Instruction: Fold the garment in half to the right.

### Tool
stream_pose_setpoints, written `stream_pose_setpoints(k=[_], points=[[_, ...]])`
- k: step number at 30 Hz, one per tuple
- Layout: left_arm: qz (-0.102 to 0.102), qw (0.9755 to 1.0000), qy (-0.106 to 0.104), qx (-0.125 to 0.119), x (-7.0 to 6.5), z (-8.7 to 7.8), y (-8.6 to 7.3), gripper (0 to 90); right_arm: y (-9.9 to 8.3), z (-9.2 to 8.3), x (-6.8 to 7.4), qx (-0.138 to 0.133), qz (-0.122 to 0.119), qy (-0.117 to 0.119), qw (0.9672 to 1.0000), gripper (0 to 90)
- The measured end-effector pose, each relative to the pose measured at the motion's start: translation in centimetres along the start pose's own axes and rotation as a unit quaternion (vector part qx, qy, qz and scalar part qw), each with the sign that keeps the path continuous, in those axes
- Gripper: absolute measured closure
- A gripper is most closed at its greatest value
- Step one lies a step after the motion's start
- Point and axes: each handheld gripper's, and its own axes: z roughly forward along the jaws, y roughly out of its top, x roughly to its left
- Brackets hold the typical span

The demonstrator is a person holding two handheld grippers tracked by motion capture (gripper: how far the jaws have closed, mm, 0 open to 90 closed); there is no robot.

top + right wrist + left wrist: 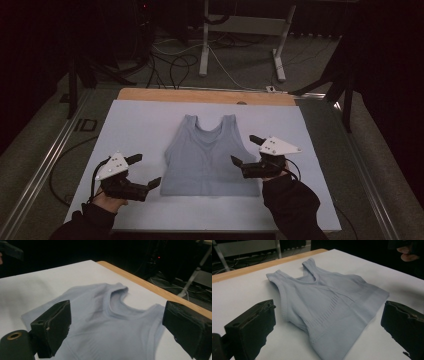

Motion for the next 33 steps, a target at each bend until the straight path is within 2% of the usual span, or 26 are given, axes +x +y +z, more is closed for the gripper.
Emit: stream_pose_setpoints(k=[5, 8, 10, 12, 17, 20, 22, 24, 25, 28, 29, 30, 33], points=[[-0.006, 0.9997, 0.0, 0.024, -0.1, 1.1, 0.0, 0.0, 0.8, 1.1, 0.2, -0.003, -0.003, 0.01, 0.9999, 8.5], [-0.016, 0.9986, -0.002, 0.051, -0.1, 2.1, -0.4, 0.1, 1.4, 2.2, 0.6, -0.005, -0.009, 0.019, 0.9998, 8.5], [-0.016, 0.9986, -0.002, 0.051, -0.1, 2.1, -0.4, 0.1, 1.5, 2.4, 0.6, -0.006, -0.01, 0.021, 0.9997, 8.5], [-0.017, 0.9974, -0.01, 0.07, 0.1, 3.0, -1.0, 0.0, 1.6, 3.1, 1.0, -0.005, -0.01, 0.028, 0.9996, 8.5], [-0.015, 0.9959, -0.008, 0.089, 0.4, 3.9, -1.8, 0.1, 1.6, 4.0, 1.3, -0.004, -0.007, 0.034, 0.9994, 8.5], [-0.031, 0.9946, -0.006, 0.099, 0.8, 4.5, -2.2, 0.1, 1.5, 4.4, 1.5, -0.003, -0.006, 0.038, 0.9992, 8.5], [-0.03, 0.9937, -0.008, 0.108, 0.9, 4.9, -2.5, 0.1, 1.4, 4.7, 1.5, -0.001, -0.008, 0.039, 0.9992, 8.6], [-0.03, 0.9921, -0.012, 0.121, 0.9, 5.3, -2.8, 0.1, 1.4, 4.9, 1.6, -0.001, -0.007, 0.039, 0.9992, 8.6], [-0.03, 0.9921, -0.012, 0.121, 0.9, 5.3, -2.8, 0.2, 1.4, 4.9, 1.6, -0.001, -0.007, 0.039, 0.9992, 8.6], [-0.025, 0.9893, -0.02, 0.142, 0.6, 6.2, -3.3, 2.9, 1.2, 5.2, 1.7, 0.001, -0.004, 0.041, 0.9991, 8.6], [-0.025, 0.9893, -0.02, 0.142, 0.6, 6.2, -3.3, 3.2, 1.2, 5.3, 1.6, 0.001, -0.005, 0.043, 0.9991, 8.6], [-0.029, 0.9866, -0.024, 0.158, 0.5, 6.6, -3.5, 3.6, 1.1, 5.4, 1.7, 0.002, -0.003, 0.043, 0.9991, 8.5], [-0.037, 0.9835, -0.031, 0.175, 0.4, 7.2, -3.9, 7.9, 1.0, 5.6, 1.7, 0.002, -0.002, 0.046, 0.9989, 8.5]])
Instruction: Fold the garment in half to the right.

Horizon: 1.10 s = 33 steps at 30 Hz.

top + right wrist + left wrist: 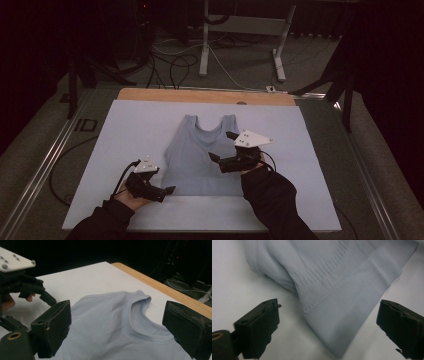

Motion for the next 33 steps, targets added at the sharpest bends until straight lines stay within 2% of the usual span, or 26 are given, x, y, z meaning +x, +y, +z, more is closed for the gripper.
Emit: stream_pose_setpoints(k=[3, 5, 6, 7, 9, 12, 16, 23, 27, 30, 33], points=[[-0.007, 0.9999, -0.008, 0.013, 0.1, 0.4, -0.1, 11.9, -0.1, 0.2, 0.2, 0.001, 0.001, 0.003, 1.0, 8.6], [-0.02, 0.9995, -0.01, 0.023, 0.2, 0.7, -0.2, 15.1, -0.1, 0.3, 0.3, 0.002, -0.002, 0.006, 1.0, 8.6], [-0.02, 0.9995, -0.01, 0.023, 0.2, 0.7, -0.2, 15.9, -0.1, 0.4, 0.4, 0.002, -0.002, 0.005, 1.0, 8.5], [-0.029, 0.999, -0.018, 0.03, 0.4, 0.9, -0.2, 17.7, -0.1, 0.4, 0.4, 0.004, -0.002, 0.006, 1.0, 8.6], [-0.03, 0.999, -0.017, 0.029, 0.4, 0.9, -0.2, 20.3, -0.1, 0.4, 0.5, 0.003, -0.001, 0.006, 1.0, 8.5], [-0.035, 0.9985, -0.028, 0.031, 0.4, 0.9, -0.1, 27.9, -0.2, 0.6, 0.6, 0.004, -0.003, 0.009, 1.0, 8.6], [-0.025, 0.9981, -0.038, 0.041, 0.2, 0.9, 0.1, 35.9, -0.2, 0.7, 0.6, 0.004, -0.004, 0.011, 0.9999, 8.5], [-0.044, 0.9971, -0.049, 0.037, 0.2, 0.6, 0.1, 47.1, 0.0, 1.0, 0.8, 0.005, -0.004, 0.014, 0.9999, 8.6], [-0.055, 0.9959, -0.064, 0.033, -0.2, 0.6, 0.3, 48.8, 0.0, 1.3, 0.9, 0.004, -0.005, 0.018, 0.9998, 8.6], [-0.059, 0.995, -0.071, 0.04, -0.5, 0.6, 0.3, 49.8, 0.0, 1.5, 1.1, 0.005, -0.006, 0.019, 0.9998, 8.6], [-0.068, 0.9921, -0.088, 0.058, -0.7, 0.9, 0.0, 51.4, 0.0, 1.7, 1.2, 0.005, -0.007, 0.022, 0.9997, 8.6]])
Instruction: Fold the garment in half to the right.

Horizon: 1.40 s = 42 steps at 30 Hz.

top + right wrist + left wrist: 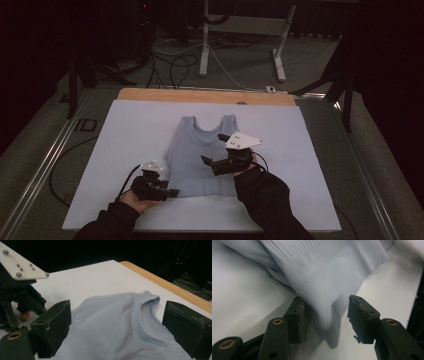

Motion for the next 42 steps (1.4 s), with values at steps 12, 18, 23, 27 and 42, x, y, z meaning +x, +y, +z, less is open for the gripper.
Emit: stream_pose_setpoints(k=[12, 18, 23, 27, 42], points=[[-0.019, 0.9995, 0.011, -0.022, 0.1, 0.0, 0.1, 82.1, 0.5, 1.2, 0.1, -0.001, 0.001, 0.004, 1.0, 8.6], [-0.008, 0.9996, 0.017, -0.022, -0.2, -0.1, 0.2, 85.3, 1.1, 3.2, -0.3, 0.01, 0.005, 0.017, 0.9998, 8.6], [-0.005, 0.9995, 0.017, -0.028, -0.2, -0.2, 0.3, 85.6, 1.6, 5.5, -1.2, 0.031, 0.021, 0.019, 0.9991, 8.6], [-0.009, 0.9994, 0.015, -0.031, -0.2, -0.2, 0.2, 85.6, 2.1, 7.1, -2.1, 0.038, 0.041, 0.026, 0.9981, 8.6], [-0.013, 0.9993, 0.015, -0.033, -0.3, -0.3, 0.2, 86.0, 4.3, 13.4, -4.0, 0.089, 0.046, -0.005, 0.9949, 8.6]])
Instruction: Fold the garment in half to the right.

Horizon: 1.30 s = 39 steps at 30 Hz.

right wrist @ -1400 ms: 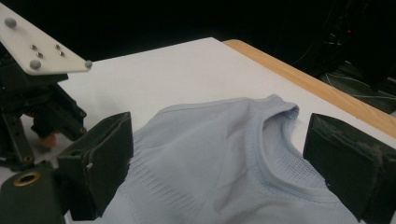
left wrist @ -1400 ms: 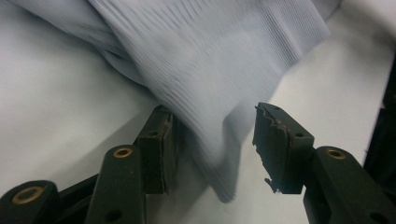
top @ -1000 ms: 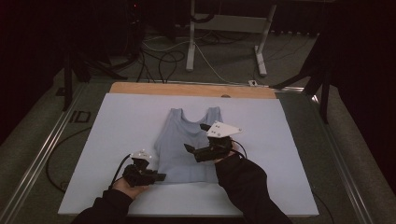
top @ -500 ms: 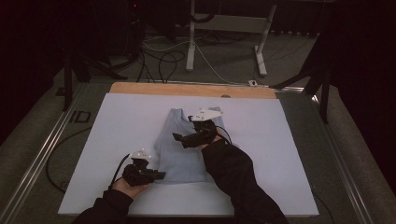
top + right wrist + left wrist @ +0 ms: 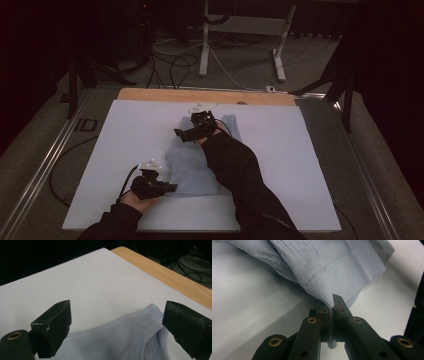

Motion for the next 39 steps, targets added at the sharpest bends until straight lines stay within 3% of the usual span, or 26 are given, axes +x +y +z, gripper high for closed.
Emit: stream_pose_setpoints(k=[6, 11, 13, 16, 17, 19, 23, 26, 28, 39], points=[[-0.001, 1.0, -0.001, -0.002, 0.0, 0.0, 0.0, 86.0, 1.0, 2.7, -0.8, 0.025, 0.038, -0.021, 0.9987, 9.3], [0.0, 1.0, -0.005, -0.004, 0.0, -0.1, 0.0, 86.0, 1.3, 4.0, -1.5, 0.037, 0.043, -0.027, 0.998, 12.7], [-0.001, 1.0, -0.006, -0.005, 0.0, -0.1, -0.1, 86.0, 1.5, 5.6, -2.2, 0.055, 0.044, -0.038, 0.9968, 14.0], [-0.001, 1.0, -0.006, -0.005, 0.0, -0.1, -0.1, 86.0, 1.5, 5.9, -2.3, 0.058, 0.048, -0.035, 0.9965, 14.8], [-0.003, 0.9999, -0.008, -0.006, 0.0, -0.1, -0.1, 86.0, 1.4, 6.9, -2.7, 0.073, 0.049, -0.05, 0.9949, 17.7], [-0.003, 0.9999, -0.009, -0.006, 0.0, -0.1, -0.1, 86.0, 1.4, 7.2, -2.9, 0.079, 0.049, -0.051, 0.9944, 18.5], [-0.004, 0.9999, -0.012, -0.007, 0.0, -0.1, -0.1, 86.0, 1.3, 8.6, -3.6, 0.115, 0.053, -0.075, 0.9891, 28.2], [-0.004, 0.9999, -0.013, -0.008, 0.0, -0.2, -0.1, 86.0, 1.2, 9.0, -3.7, 0.121, 0.05, -0.08, 0.9881, 32.2], [-0.004, 0.9998, -0.014, -0.009, 0.1, -0.2, -0.1, 86.0, 1.0, 9.6, -3.9, 0.13, 0.042, -0.097, 0.9859, 39.7], [-0.005, 0.9998, -0.018, -0.009, 0.0, -0.1, 0.0, 86.1, 0.1, 11.1, -4.4, 0.163, 0.05, -0.114, 0.9787, 48.0]])
